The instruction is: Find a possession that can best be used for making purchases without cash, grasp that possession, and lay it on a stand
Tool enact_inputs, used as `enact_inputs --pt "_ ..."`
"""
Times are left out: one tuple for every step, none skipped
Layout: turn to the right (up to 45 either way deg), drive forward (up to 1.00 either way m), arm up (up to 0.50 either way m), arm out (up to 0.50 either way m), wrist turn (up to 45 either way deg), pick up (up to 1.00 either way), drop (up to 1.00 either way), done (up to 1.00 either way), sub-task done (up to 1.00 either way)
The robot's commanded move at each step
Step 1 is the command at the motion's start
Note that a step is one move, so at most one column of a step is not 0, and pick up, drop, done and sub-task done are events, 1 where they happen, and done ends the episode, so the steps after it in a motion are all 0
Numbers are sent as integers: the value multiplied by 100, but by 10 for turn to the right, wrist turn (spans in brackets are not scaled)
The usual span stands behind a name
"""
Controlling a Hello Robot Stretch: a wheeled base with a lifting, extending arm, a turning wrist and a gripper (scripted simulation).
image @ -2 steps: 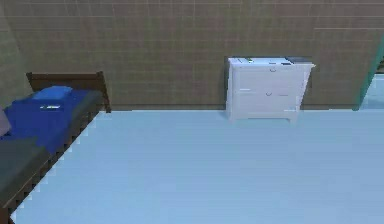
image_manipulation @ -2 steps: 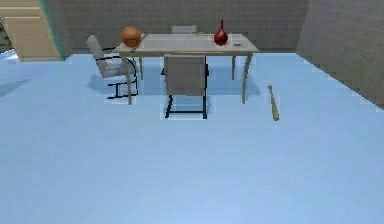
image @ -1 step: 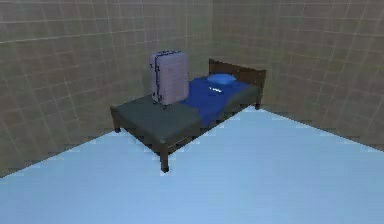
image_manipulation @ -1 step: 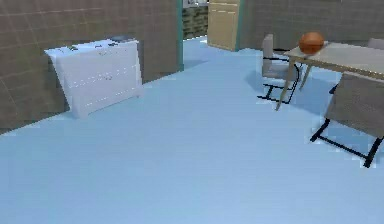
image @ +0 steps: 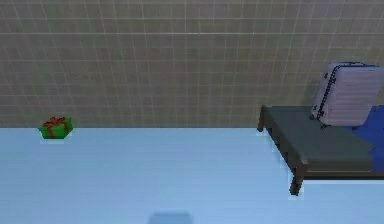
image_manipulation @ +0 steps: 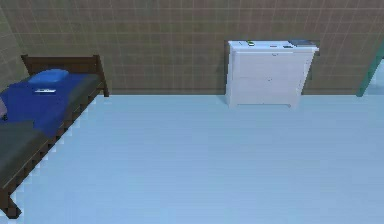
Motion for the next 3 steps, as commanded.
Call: enact_inputs --pt "0 10 0 0 0 0 0 0 0" --pt "450 0 0 0 0 0 0 0 0" --pt "330 0 0 0 0 0 0 0 0"
